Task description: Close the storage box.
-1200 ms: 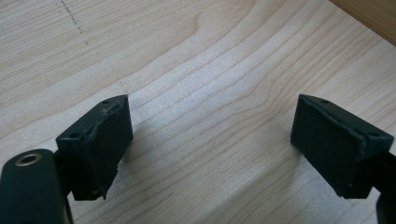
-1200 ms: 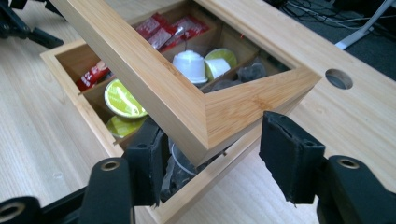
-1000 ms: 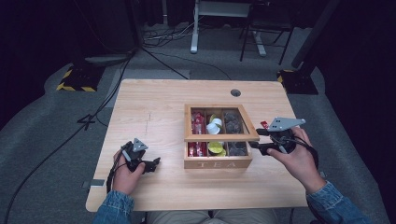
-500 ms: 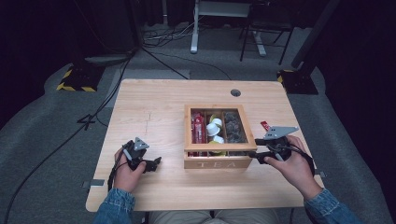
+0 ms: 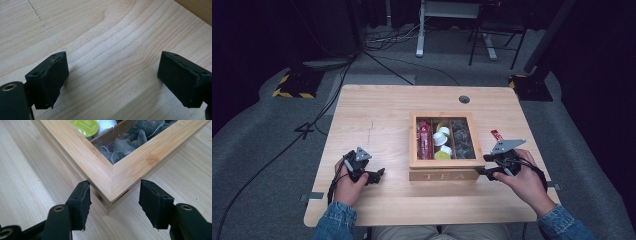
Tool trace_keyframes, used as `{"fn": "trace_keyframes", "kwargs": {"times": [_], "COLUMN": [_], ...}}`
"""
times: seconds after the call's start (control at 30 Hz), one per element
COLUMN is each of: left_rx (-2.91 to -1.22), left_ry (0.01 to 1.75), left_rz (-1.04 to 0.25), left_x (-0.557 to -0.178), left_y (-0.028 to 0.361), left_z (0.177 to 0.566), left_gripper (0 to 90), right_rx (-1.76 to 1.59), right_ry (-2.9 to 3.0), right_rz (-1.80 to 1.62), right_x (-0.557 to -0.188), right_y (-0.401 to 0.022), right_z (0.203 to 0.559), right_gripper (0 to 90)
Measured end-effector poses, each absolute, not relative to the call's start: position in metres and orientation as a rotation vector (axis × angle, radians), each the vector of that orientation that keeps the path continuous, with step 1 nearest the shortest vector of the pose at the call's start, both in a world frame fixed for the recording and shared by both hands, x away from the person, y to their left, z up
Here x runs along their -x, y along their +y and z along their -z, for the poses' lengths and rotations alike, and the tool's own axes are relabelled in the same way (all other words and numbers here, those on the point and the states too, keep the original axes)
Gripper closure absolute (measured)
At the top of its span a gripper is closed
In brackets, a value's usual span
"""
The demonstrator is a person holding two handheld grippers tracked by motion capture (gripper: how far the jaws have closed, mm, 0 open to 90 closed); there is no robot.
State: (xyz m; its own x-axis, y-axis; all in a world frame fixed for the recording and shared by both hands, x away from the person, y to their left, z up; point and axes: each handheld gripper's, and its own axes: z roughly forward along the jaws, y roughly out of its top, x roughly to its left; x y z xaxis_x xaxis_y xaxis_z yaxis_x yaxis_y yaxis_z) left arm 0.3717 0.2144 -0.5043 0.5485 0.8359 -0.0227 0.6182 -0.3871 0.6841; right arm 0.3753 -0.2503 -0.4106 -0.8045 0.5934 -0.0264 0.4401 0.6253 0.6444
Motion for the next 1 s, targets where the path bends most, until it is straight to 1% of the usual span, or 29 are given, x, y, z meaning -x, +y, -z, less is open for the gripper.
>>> {"fn": "trace_keyframes", "kwargs": {"times": [0.17, 0.27, 0.37, 0.57, 0.8, 1.0], "left_rx": [-2.136, -2.134, -2.135, -2.134, -2.136, -2.145], "left_ry": [1.164, 1.166, 1.163, 1.162, 1.161, 1.149], "left_rz": [-0.435, -0.434, -0.436, -0.435, -0.431, -0.428], "left_x": [-0.372, -0.372, -0.372, -0.372, -0.370, -0.369], "left_y": [0.214, 0.214, 0.214, 0.214, 0.216, 0.217], "left_z": [0.504, 0.504, 0.504, 0.504, 0.504, 0.504], "left_gripper": [10.3, 10.3, 10.3, 10.3, 10.3, 10.3], "right_rx": [-0.846, -0.879, -0.873, -0.902, -0.957, -1.074], "right_ry": [2.612, 2.602, 2.588, 2.507, 2.368, 2.282], "right_rz": [-0.924, -0.967, -0.971, -1.088, -1.137, -1.137], "right_x": [-0.374, -0.373, -0.372, -0.374, -0.380, -0.385], "right_y": [-0.249, -0.250, -0.252, -0.262, -0.289, -0.320], "right_z": [0.413, 0.414, 0.411, 0.398, 0.381, 0.379], "right_gripper": [43.2, 38.9, 36.4, 33.9, 29.3, 26.4]}}
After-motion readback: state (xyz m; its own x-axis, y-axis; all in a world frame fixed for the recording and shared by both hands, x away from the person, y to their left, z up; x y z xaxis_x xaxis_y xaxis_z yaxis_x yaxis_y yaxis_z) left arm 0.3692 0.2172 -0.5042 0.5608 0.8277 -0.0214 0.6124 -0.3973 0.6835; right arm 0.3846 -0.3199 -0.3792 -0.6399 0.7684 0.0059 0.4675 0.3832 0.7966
